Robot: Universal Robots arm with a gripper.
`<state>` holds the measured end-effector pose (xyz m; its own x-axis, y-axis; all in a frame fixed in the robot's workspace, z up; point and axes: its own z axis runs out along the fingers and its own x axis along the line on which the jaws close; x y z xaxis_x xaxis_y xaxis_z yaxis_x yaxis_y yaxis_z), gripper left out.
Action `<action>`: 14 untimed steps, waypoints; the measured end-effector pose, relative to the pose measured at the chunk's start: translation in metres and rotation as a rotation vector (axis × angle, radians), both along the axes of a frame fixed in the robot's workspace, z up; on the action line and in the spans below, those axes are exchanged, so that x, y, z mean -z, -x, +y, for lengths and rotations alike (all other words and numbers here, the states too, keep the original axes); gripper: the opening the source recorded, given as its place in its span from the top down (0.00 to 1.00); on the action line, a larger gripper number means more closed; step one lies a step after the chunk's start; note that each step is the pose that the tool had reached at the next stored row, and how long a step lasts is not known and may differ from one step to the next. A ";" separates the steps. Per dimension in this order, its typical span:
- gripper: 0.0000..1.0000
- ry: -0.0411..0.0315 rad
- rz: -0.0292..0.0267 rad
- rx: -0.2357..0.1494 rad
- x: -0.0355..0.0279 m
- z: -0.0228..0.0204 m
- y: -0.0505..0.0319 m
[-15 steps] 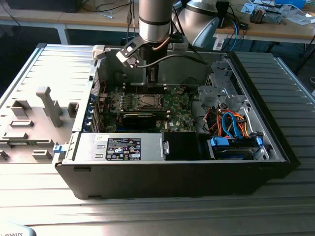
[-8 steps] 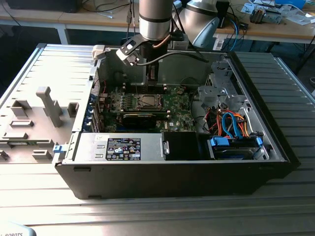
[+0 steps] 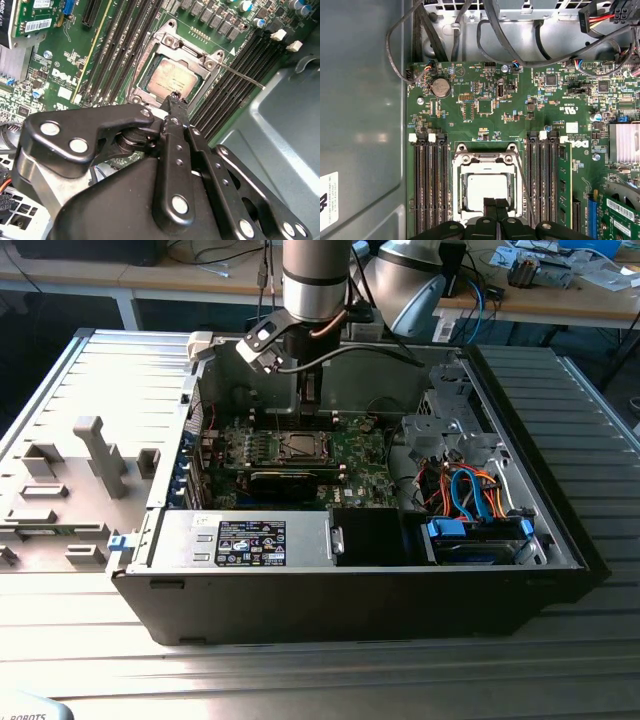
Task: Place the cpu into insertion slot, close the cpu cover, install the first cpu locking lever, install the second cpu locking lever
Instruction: 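Install the first cpu locking lever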
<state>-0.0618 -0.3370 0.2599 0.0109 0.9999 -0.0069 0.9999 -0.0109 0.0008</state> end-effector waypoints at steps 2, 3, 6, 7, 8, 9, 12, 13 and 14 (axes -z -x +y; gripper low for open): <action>0.89 0.0000 0.0000 0.000 0.0000 0.0000 0.0000; 0.89 0.0000 0.0000 -0.003 0.0000 0.0000 0.0000; 0.89 0.0000 0.0000 -0.029 0.0000 0.0000 0.0000; 0.89 0.0001 0.0000 -0.043 0.0000 0.0000 0.0000; 0.89 0.0001 0.0000 -0.053 0.0000 0.0000 0.0000; 0.89 0.0002 0.0000 -0.062 0.0000 0.0000 0.0000; 0.89 0.0004 0.0000 -0.122 0.0000 0.0000 0.0000; 0.89 0.0005 0.0000 -0.131 -0.0001 0.0000 0.0000; 0.89 0.0006 0.0000 -0.137 0.0000 0.0000 0.0000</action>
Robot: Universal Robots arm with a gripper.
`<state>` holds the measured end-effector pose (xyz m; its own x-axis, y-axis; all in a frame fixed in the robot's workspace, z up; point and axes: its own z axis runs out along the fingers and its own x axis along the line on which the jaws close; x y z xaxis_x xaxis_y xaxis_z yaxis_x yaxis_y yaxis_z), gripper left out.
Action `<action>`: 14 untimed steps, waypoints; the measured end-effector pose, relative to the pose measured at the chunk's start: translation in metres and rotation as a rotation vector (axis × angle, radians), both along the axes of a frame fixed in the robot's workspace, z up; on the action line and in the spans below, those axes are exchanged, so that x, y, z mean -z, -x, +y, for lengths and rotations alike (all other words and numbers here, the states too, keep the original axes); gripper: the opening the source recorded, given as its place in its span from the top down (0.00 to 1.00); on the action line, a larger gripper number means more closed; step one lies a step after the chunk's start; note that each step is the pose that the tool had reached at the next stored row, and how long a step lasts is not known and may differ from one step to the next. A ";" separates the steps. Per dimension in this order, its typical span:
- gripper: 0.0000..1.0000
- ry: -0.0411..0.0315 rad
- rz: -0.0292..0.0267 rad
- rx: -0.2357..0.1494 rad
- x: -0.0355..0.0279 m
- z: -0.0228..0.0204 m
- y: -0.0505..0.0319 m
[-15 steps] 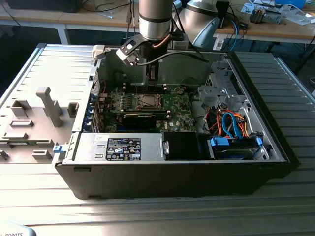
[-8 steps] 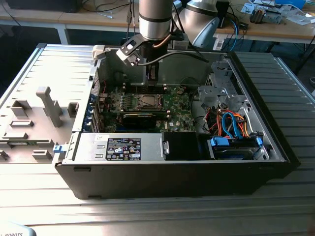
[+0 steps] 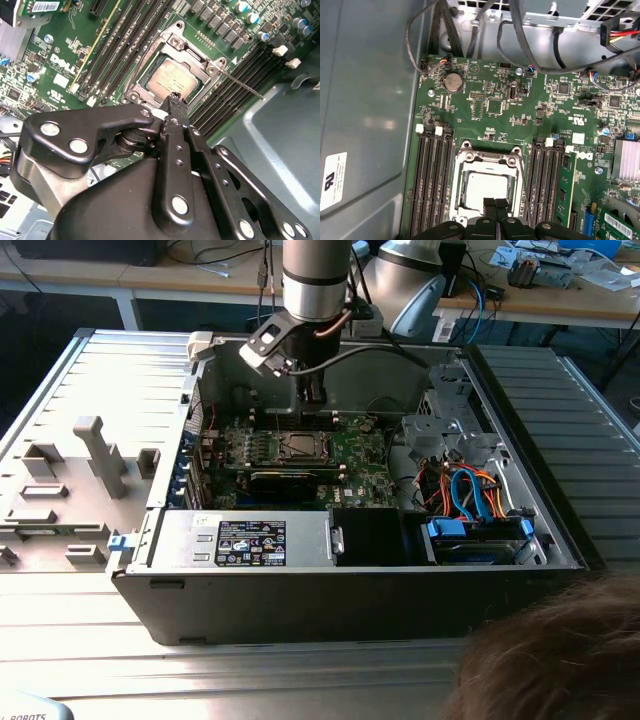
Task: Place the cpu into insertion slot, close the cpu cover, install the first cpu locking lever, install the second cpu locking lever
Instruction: 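Install the first cpu locking lever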
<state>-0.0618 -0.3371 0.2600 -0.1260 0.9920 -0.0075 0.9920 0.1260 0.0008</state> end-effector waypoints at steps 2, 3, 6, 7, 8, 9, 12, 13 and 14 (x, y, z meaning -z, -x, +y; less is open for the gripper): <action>0.89 0.0001 0.0000 -0.025 0.0000 0.0000 0.0000; 0.89 0.0000 0.0000 -0.039 0.0000 0.0000 0.0000; 0.89 0.0001 0.0000 -0.073 0.0000 0.0000 0.0000; 0.89 0.0001 0.0000 -0.079 0.0000 0.0000 0.0000; 0.89 0.0001 0.0000 -0.087 0.0000 0.0000 0.0000; 0.89 0.0001 0.0000 -0.095 0.0000 0.0000 0.0000; 0.89 0.0002 0.0000 -0.124 0.0000 0.0000 0.0000; 0.89 0.0002 0.0000 -0.134 0.0000 0.0000 0.0000; 0.89 0.0001 0.0000 -0.147 0.0000 0.0000 0.0000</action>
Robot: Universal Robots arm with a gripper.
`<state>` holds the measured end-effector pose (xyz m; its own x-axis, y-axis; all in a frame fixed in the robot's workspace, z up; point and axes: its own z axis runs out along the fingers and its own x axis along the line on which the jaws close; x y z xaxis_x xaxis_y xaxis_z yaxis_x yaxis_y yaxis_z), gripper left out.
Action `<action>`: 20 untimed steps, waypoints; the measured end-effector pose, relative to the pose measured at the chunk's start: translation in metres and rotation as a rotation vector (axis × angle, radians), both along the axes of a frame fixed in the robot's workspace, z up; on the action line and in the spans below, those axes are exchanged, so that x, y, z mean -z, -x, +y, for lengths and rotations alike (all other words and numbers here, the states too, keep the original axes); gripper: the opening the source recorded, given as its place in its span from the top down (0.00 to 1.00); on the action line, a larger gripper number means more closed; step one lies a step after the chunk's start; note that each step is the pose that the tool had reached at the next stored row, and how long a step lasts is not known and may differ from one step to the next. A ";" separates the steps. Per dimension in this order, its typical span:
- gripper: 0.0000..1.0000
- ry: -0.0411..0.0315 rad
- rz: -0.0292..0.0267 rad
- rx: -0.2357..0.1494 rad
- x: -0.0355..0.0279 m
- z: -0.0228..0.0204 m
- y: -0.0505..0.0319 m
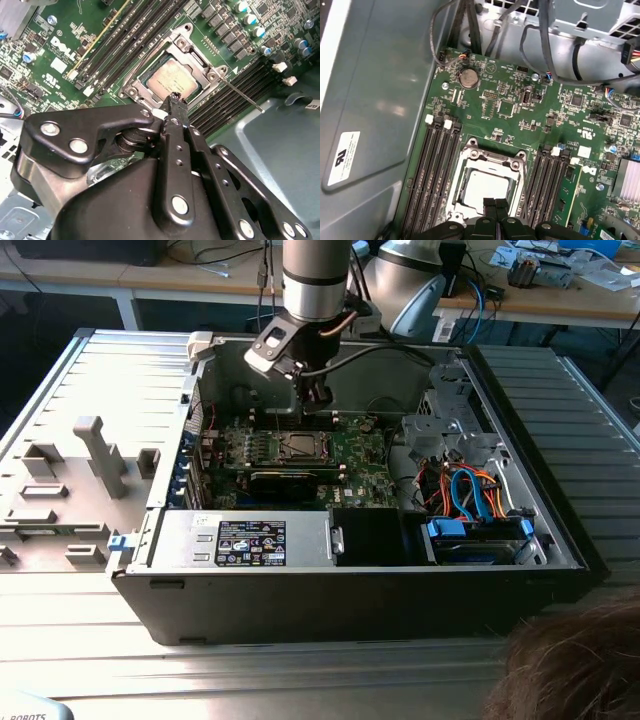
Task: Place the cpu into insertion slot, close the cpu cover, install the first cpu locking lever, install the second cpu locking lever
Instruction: 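Install the first cpu locking lever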
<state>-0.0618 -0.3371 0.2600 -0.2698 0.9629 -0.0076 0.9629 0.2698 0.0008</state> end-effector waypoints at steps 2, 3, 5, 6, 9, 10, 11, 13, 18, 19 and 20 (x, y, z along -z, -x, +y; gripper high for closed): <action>0.89 0.0000 0.0000 -0.013 0.0000 0.0000 0.0000; 0.89 0.0000 0.0000 -0.026 0.0000 0.0000 0.0000; 0.89 0.0000 0.0000 -0.044 0.0000 0.0000 0.0000; 0.89 0.0000 0.0001 -0.050 0.0000 0.0000 0.0000; 0.89 0.0000 0.0000 -0.068 0.0000 0.0000 0.0000; 0.89 0.0000 0.0000 -0.079 0.0000 0.0000 0.0000; 0.89 0.0000 0.0000 -0.091 0.0000 0.0000 0.0000; 0.89 0.0000 0.0000 -0.104 0.0000 0.0000 0.0000; 0.89 0.0000 0.0000 -0.148 0.0000 0.0000 0.0000; 0.89 0.0000 0.0000 -0.153 0.0000 0.0000 0.0000; 0.89 0.0000 0.0001 -0.161 0.0000 0.0000 0.0000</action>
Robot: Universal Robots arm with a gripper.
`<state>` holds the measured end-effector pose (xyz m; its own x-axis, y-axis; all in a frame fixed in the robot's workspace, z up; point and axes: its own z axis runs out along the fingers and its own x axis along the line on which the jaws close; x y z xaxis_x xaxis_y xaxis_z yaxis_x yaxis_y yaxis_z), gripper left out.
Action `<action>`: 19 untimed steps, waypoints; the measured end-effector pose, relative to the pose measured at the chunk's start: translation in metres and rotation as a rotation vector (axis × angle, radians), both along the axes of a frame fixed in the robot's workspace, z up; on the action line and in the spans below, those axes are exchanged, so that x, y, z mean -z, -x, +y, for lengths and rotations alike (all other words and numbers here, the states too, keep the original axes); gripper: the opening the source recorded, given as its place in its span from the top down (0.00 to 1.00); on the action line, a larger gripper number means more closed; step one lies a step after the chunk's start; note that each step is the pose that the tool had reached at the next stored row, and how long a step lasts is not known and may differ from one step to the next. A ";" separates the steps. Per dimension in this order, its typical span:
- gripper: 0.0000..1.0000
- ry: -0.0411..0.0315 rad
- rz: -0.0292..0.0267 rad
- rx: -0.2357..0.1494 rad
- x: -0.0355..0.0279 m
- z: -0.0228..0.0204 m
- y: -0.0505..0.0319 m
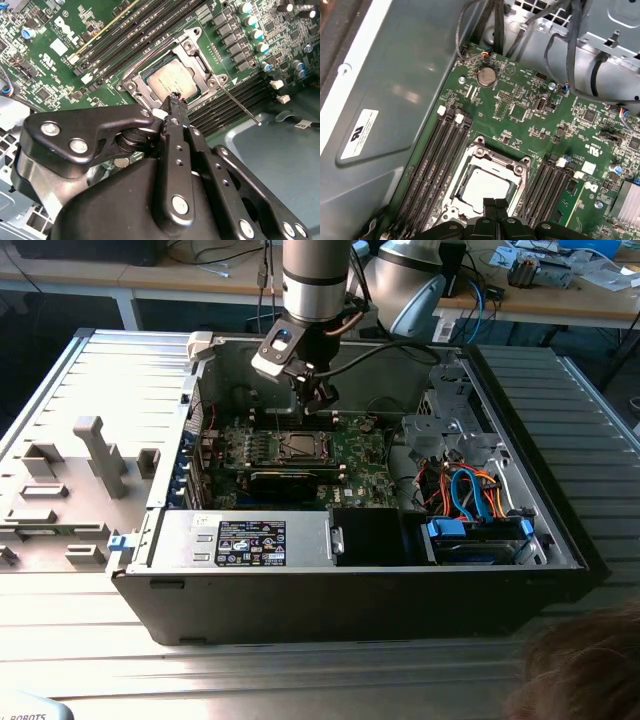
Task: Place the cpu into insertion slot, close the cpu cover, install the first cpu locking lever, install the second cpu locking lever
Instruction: 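Install the first cpu locking lever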
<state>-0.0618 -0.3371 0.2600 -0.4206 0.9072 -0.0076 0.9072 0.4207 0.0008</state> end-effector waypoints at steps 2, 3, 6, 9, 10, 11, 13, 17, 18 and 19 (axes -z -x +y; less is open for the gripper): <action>0.89 0.0000 -0.0001 -0.016 0.0000 0.0000 0.0000; 0.89 0.0000 0.0000 -0.025 0.0000 0.0000 0.0000; 0.89 -0.0001 0.0000 -0.053 0.0000 0.0000 0.0000; 0.89 -0.0001 0.0000 -0.072 0.0000 0.0000 0.0000; 0.89 -0.0001 -0.0001 -0.082 0.0000 0.0000 0.0000; 0.89 0.0000 0.0000 -0.088 0.0000 0.0000 0.0000; 0.89 0.0000 0.0000 -0.105 0.0000 0.0000 0.0000; 0.89 0.0000 0.0000 -0.130 0.0000 0.0000 0.0000; 0.89 0.0000 0.0000 -0.137 0.0000 0.0000 0.0000; 0.89 0.0000 -0.0001 -0.143 0.0000 0.0000 0.0000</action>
